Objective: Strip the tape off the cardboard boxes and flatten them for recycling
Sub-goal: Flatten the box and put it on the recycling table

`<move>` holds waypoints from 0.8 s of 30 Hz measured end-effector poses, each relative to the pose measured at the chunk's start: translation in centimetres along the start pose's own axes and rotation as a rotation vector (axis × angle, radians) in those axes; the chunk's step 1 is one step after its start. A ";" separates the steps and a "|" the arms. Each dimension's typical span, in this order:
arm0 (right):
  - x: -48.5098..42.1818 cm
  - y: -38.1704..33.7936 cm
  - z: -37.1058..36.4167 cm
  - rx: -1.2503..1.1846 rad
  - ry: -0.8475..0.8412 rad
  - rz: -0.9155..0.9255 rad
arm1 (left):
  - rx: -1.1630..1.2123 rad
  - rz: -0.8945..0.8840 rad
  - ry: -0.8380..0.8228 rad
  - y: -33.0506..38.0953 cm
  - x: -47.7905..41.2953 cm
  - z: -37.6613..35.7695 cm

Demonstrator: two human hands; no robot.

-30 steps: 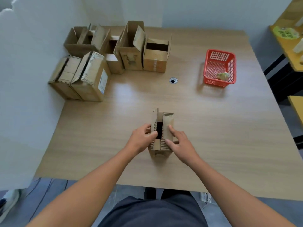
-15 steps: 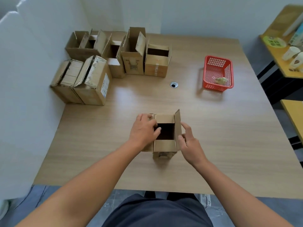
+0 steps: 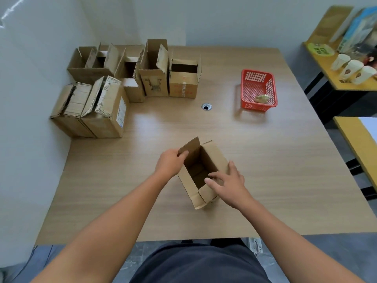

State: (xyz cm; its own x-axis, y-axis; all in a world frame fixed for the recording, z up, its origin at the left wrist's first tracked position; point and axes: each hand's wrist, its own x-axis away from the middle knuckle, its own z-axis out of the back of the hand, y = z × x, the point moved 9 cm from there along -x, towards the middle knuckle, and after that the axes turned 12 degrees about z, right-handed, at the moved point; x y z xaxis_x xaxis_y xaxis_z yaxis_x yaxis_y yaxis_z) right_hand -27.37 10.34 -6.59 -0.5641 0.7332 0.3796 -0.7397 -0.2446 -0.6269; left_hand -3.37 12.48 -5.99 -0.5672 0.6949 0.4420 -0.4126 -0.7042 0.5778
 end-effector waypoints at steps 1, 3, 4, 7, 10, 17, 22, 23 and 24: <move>0.0 -0.3 -0.1 -0.001 0.000 -0.007 | 0.100 0.030 -0.013 -0.5 0.3 -0.1; -0.2 -1.1 0.3 0.019 0.059 0.007 | 0.234 0.072 0.001 -1.4 0.9 -0.1; -0.2 -1.6 1.0 0.034 0.124 0.030 | 0.304 0.103 0.011 -2.0 1.2 -0.2; 0.0 -2.6 3.9 0.023 0.390 0.153 | 0.551 0.204 -0.009 -3.9 2.2 -0.8; 0.3 -2.2 5.8 -0.135 0.524 0.256 | 0.778 0.228 -0.065 -5.6 2.7 -1.4; -0.4 2.5 4.1 -0.561 0.359 0.088 | 0.956 0.224 -0.265 -9.9 4.9 -3.3; 0.6 3.1 2.2 -0.650 0.201 0.157 | 0.895 0.272 -0.483 -11.4 6.3 -3.9; 0.9 3.3 1.8 -0.634 0.147 0.169 | 0.900 0.296 -0.481 -11.5 6.2 -3.9; 1.1 3.6 1.4 -0.604 0.096 0.178 | 0.887 0.312 -0.477 -11.4 6.1 -3.8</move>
State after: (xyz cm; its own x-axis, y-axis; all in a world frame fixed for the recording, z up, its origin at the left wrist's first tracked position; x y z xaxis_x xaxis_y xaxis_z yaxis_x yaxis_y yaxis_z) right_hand -31.15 9.37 -7.43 -0.6030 0.7749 0.1894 -0.2848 0.0127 -0.9585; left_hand -4.81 24.21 -12.49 -0.1398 0.6221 0.7703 0.4821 -0.6368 0.6017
